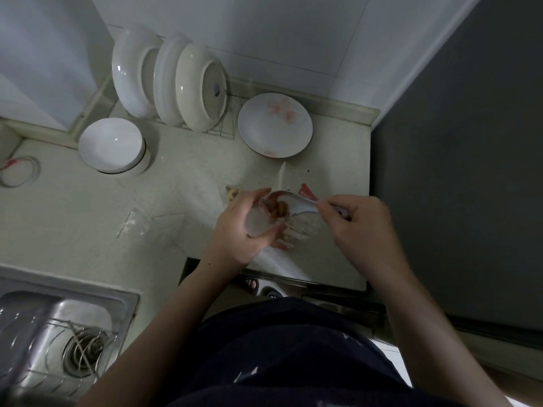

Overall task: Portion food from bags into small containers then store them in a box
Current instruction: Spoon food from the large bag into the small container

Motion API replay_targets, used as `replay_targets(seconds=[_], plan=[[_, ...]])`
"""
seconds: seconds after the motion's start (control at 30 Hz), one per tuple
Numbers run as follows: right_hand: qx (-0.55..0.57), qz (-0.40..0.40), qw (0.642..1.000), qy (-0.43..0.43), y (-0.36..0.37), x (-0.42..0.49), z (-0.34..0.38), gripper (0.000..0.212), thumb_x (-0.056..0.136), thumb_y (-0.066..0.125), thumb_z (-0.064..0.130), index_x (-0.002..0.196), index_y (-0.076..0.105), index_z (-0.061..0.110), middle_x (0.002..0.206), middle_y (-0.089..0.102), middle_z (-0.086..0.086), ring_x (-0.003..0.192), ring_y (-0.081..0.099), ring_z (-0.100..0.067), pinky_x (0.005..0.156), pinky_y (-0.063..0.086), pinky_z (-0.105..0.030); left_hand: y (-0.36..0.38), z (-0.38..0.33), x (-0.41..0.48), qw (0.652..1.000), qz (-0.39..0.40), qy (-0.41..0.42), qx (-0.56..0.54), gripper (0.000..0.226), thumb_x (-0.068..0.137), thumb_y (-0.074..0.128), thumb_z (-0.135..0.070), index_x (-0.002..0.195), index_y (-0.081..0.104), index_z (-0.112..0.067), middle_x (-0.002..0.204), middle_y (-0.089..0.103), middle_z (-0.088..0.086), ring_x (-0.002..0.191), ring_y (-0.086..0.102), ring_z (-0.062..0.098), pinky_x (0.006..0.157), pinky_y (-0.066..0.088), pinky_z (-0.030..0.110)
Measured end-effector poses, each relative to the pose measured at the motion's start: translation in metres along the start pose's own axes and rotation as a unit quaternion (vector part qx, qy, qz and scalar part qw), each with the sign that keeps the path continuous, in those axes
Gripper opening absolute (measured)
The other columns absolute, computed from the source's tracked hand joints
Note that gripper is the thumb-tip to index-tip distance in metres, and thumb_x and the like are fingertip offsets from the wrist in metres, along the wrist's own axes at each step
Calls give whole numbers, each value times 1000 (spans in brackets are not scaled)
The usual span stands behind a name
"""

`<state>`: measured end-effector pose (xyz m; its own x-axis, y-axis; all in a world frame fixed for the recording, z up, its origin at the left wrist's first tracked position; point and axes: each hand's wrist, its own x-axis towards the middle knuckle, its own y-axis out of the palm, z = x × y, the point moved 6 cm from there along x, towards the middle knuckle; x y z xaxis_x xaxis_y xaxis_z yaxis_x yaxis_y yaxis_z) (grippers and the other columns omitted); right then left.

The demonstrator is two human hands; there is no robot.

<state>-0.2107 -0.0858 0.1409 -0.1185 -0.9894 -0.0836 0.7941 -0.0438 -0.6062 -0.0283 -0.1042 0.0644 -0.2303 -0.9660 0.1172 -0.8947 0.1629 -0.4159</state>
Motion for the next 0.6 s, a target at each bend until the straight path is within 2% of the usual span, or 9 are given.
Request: replay_targets(seconds=[0.1,0.17,0.2,0.27,0.33,0.4,0.43,0.5,0.6], plan=[[-65,-19,995,-70,-1,-3,13,16,91,61,20,90,76,16,63,68,11,62,62,-2,51,44,-14,0,0,0,1000,2,-1,2,55,80,71,-45,128,53,-29,115,61,-13,108,58,-2,88,42,6],[-106,-21,989,-98,1,-4,17,16,92,60,21,90,74,15,65,69,2,57,62,-8,54,49,-30,0,2,-2,1000,0,-14,-9,54,79,71,-46,127,54,-29,115,61,-17,109,57,-3,87,42,5],[-112,-23,988,-103,1,-4,18,16,92,60,22,90,74,15,66,70,2,57,62,-8,54,49,-30,0,4,-3,999,-3,-24,-23,52,79,71,-46,126,55,-31,115,61,-18,110,57,-3,86,44,6],[-90,-34,990,-100,-2,-4,18,15,91,62,20,95,75,16,71,72,5,61,64,-4,54,48,-19,0,7,-5,997,-4,-44,-65,47,80,72,-44,123,56,-34,114,63,-19,109,59,-1,82,50,11],[-59,-57,993,-90,-11,-3,18,15,90,63,18,96,76,17,72,72,9,65,64,2,52,42,-7,1,11,-6,992,1,-61,-113,46,81,71,-41,123,58,-30,111,67,-15,106,64,6,81,56,23],[-57,-83,992,-80,-21,0,17,14,89,64,18,94,77,17,71,71,10,68,64,5,53,44,-6,3,19,-8,983,6,-95,-155,49,80,69,-42,125,58,-23,105,70,-10,96,67,13,82,58,35],[-70,-91,990,-79,-26,2,17,14,89,64,19,93,77,17,71,72,9,68,64,4,54,44,-7,3,23,-10,978,6,-118,-173,51,80,68,-45,125,58,-23,101,70,-11,91,67,13,81,56,37],[-103,-98,986,-85,-33,5,17,14,89,64,20,92,76,16,71,72,3,65,64,-4,54,47,-14,4,29,-13,967,6,-156,-199,54,79,65,-53,123,59,-23,95,70,-10,86,67,12,82,54,38],[-176,-66,978,-87,-30,12,17,18,91,61,23,88,75,13,66,70,-7,56,63,-18,55,49,-33,4,31,-16,962,12,-172,-212,40,80,64,-51,113,63,-30,100,70,-8,93,68,11,83,54,34]])
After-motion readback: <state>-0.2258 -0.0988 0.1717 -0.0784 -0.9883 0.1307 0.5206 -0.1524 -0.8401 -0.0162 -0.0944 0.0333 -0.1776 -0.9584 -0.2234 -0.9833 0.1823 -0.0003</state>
